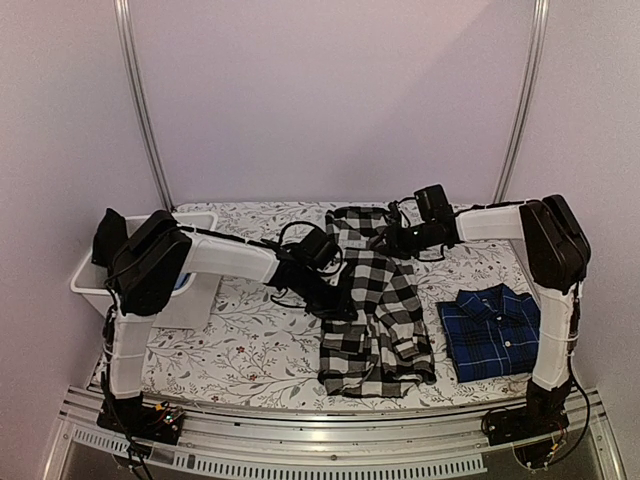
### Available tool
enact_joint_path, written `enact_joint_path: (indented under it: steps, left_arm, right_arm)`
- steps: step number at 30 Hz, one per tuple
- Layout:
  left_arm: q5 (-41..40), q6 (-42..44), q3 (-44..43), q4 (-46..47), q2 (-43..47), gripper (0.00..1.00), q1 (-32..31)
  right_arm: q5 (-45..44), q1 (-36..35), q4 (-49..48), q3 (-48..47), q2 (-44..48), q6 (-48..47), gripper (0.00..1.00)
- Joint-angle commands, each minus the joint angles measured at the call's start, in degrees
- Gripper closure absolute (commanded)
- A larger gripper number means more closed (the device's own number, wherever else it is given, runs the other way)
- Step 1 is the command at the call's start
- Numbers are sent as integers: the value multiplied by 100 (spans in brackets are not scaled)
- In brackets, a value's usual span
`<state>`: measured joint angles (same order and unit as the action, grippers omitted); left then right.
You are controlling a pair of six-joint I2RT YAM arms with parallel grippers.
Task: Fold and stack the long sleeve shirts
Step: Move the rectangle-folded shirt to the center of the board.
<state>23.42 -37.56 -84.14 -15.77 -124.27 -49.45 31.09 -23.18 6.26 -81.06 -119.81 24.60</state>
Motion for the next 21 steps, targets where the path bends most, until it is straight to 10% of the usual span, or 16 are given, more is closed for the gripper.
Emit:
enact_joint_path:
  steps: [1, 21]
  left_arm:
    - [196, -102, 226, 125, -183, 78, 155]
    - [181, -16, 775, 93, 78, 78, 341]
  right_arm:
    - [-366, 30, 91, 545, 784, -214, 65]
    - [-1418, 94, 59, 2469, 1783, -364, 66]
